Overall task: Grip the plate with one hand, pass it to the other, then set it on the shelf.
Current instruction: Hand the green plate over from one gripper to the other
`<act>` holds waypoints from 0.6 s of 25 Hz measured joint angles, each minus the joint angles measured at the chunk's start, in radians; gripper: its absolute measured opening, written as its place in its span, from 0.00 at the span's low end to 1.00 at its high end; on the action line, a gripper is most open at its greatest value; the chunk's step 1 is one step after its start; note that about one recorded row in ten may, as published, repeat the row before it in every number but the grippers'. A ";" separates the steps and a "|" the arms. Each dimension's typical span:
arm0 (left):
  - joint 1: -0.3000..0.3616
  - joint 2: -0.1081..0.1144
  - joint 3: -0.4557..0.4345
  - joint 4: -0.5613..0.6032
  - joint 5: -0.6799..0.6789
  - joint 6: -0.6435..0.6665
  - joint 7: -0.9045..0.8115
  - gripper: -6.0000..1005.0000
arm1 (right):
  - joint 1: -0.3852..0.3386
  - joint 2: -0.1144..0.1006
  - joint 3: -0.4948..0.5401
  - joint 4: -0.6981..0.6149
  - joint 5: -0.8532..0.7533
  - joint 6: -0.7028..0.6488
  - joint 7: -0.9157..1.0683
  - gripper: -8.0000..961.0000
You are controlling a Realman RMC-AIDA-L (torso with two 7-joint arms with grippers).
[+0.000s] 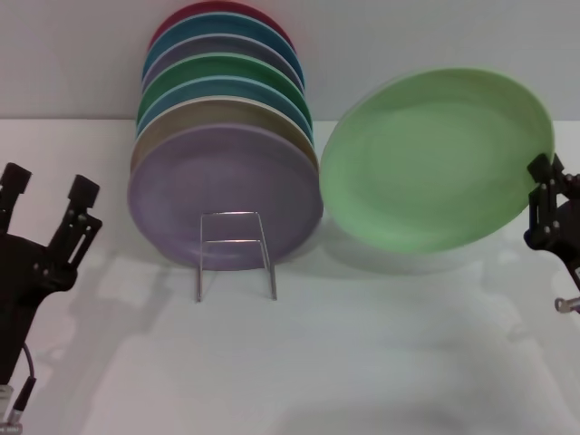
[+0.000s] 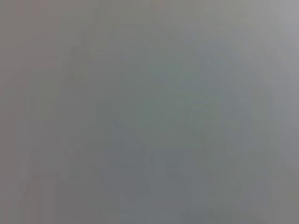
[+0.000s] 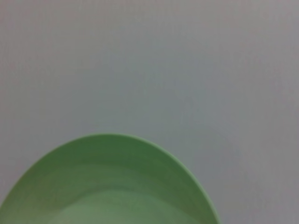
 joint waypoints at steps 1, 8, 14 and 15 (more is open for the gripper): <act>0.000 0.000 0.014 0.000 0.000 0.000 0.002 0.85 | -0.001 0.000 -0.004 -0.023 -0.016 -0.025 0.024 0.03; 0.017 0.003 0.058 0.002 0.000 0.025 0.004 0.85 | -0.015 0.000 -0.025 -0.059 -0.056 -0.069 0.059 0.03; 0.046 0.002 0.122 0.002 0.000 0.057 0.060 0.85 | -0.015 0.003 -0.045 -0.112 -0.074 -0.110 0.073 0.03; 0.075 -0.001 0.170 -0.010 0.000 0.061 0.140 0.85 | -0.019 0.006 -0.047 -0.115 -0.074 -0.113 0.073 0.03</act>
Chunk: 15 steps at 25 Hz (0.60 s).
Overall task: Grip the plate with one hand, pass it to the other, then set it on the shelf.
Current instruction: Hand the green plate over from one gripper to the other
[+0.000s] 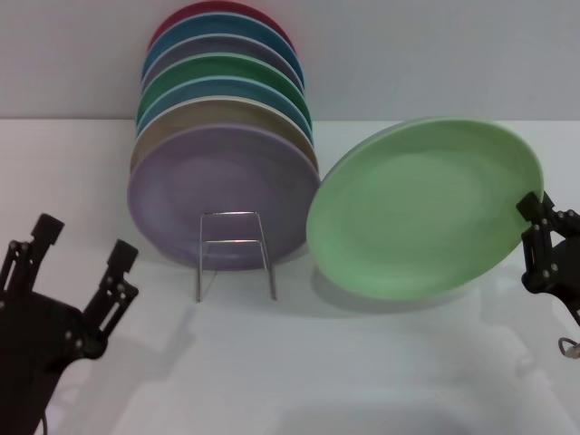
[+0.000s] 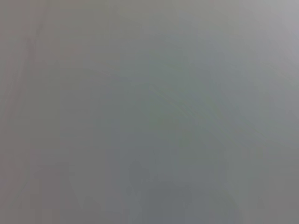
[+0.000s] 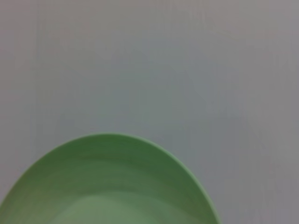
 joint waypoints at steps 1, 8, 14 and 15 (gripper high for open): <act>0.003 0.001 0.007 -0.004 0.000 -0.004 0.009 0.85 | -0.005 0.002 0.000 0.001 0.000 -0.001 0.000 0.03; -0.006 0.006 0.034 -0.003 0.000 -0.060 0.019 0.85 | -0.092 0.012 -0.012 0.102 0.006 0.016 -0.068 0.03; -0.017 -0.002 0.050 -0.026 0.001 -0.106 0.054 0.85 | -0.175 0.012 -0.048 0.196 0.021 0.038 -0.166 0.03; -0.017 -0.004 0.065 -0.055 0.002 -0.122 0.103 0.85 | -0.187 0.012 -0.077 0.208 0.062 0.039 -0.215 0.03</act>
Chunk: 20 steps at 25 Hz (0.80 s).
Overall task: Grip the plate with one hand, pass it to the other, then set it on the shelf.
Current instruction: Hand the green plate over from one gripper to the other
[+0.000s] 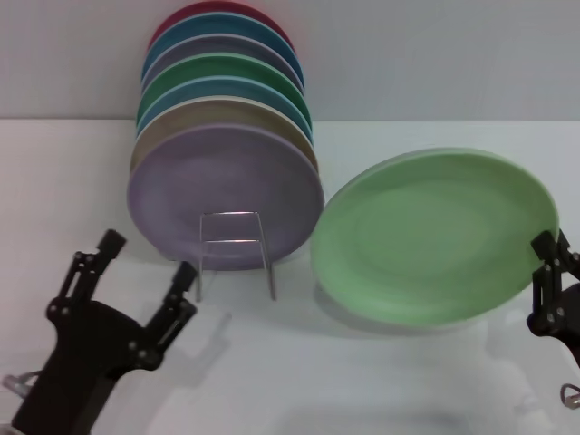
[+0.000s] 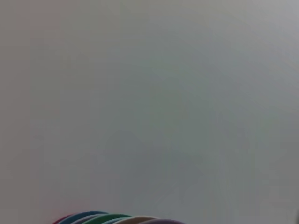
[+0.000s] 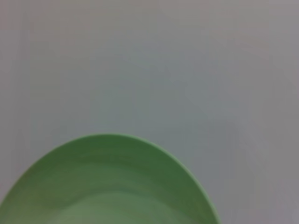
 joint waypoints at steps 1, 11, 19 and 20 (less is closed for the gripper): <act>0.000 0.000 0.011 -0.016 0.000 -0.009 0.031 0.85 | 0.000 0.000 -0.052 0.007 0.057 0.000 -0.048 0.03; 0.007 -0.001 0.041 -0.053 -0.001 -0.076 0.107 0.85 | 0.013 0.001 -0.241 0.043 0.247 -0.026 -0.206 0.03; 0.007 0.002 0.054 -0.062 0.000 -0.102 0.108 0.85 | -0.002 0.001 -0.457 0.128 0.493 -0.123 -0.389 0.03; 0.003 0.003 0.054 -0.064 0.000 -0.108 0.108 0.85 | 0.000 0.001 -0.500 0.139 0.534 -0.138 -0.403 0.03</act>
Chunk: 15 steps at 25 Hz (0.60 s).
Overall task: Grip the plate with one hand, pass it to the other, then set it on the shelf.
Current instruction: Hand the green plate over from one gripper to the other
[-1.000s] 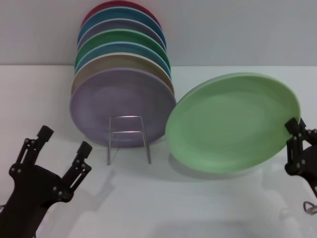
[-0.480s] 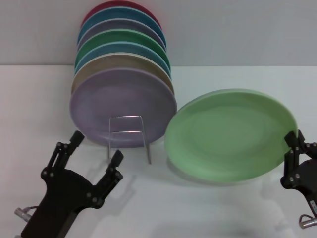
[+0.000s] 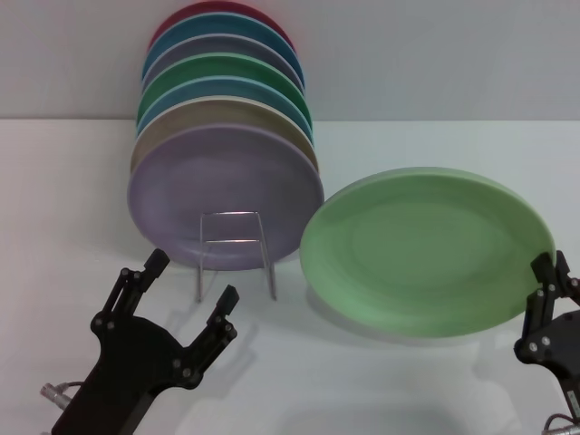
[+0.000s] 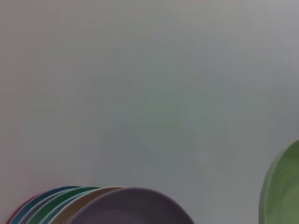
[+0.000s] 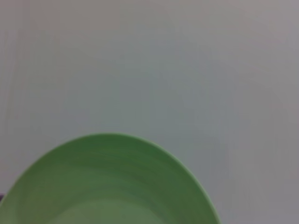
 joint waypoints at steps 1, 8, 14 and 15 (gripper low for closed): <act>0.000 0.000 0.000 0.000 0.000 0.000 0.000 0.85 | 0.000 0.000 0.000 0.000 0.000 0.000 0.000 0.03; -0.003 0.002 0.000 -0.038 -0.001 -0.037 0.002 0.85 | -0.015 0.000 -0.042 0.036 0.039 -0.007 -0.054 0.03; -0.004 0.002 -0.001 -0.056 0.000 -0.067 0.004 0.85 | -0.012 0.000 -0.043 0.055 0.040 -0.005 -0.109 0.03; -0.006 0.001 0.001 -0.056 0.000 -0.072 0.005 0.85 | -0.008 0.000 -0.043 0.056 0.040 -0.002 -0.115 0.03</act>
